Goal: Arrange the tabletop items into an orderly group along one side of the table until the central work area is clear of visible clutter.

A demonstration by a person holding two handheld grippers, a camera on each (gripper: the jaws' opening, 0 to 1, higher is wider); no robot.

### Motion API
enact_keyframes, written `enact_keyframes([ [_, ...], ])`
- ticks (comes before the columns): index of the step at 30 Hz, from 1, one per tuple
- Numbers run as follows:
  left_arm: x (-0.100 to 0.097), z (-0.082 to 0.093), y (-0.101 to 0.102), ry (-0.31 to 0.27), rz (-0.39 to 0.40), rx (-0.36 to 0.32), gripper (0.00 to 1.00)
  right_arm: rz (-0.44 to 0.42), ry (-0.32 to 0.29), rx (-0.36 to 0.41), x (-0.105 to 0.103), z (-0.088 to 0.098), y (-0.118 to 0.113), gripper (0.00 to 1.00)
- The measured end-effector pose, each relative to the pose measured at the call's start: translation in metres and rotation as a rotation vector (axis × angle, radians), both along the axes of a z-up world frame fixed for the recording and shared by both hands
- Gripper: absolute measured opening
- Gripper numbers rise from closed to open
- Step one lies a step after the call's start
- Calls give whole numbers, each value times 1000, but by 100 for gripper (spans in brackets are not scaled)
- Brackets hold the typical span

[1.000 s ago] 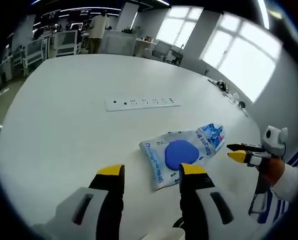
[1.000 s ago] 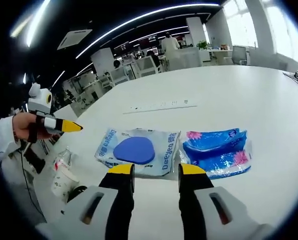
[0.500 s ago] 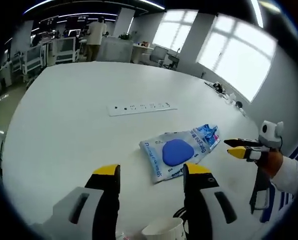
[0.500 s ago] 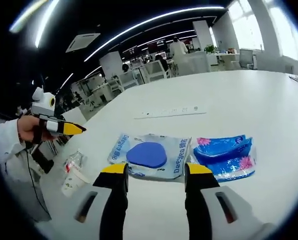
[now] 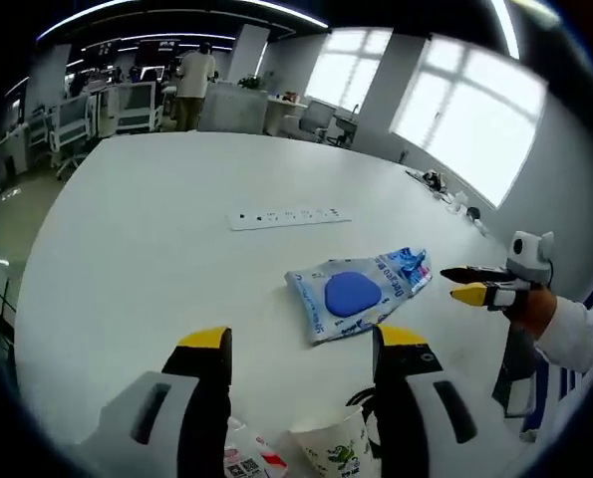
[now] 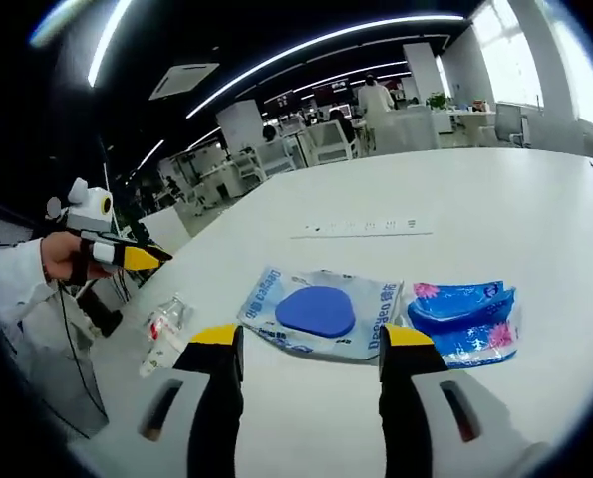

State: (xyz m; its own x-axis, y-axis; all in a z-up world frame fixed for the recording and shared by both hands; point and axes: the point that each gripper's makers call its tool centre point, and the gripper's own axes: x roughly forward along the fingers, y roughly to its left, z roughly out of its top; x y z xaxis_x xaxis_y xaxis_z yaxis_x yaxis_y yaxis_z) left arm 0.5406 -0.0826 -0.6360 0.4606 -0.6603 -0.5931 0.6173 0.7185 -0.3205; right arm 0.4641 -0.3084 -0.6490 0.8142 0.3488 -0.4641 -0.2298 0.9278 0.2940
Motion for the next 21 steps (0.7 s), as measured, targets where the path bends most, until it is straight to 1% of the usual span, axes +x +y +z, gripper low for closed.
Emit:
enact_keyframes([
  [5, -8, 4, 10, -3, 5, -5, 58, 45, -9, -7, -1, 7, 9, 55],
  [10, -18, 9, 21, -7, 17, -17, 59, 65, -20, -5, -1, 13, 16, 55],
  [15, -28, 12, 29, -12, 16, -22, 61, 113, -28, -4, -3, 17, 31, 55],
  [17, -33, 16, 32, -15, 18, -36, 62, 136, -33, -8, -4, 21, 37, 55],
  [21, -41, 18, 37, -17, 26, -42, 62, 166, -38, -5, -4, 24, 44, 55],
])
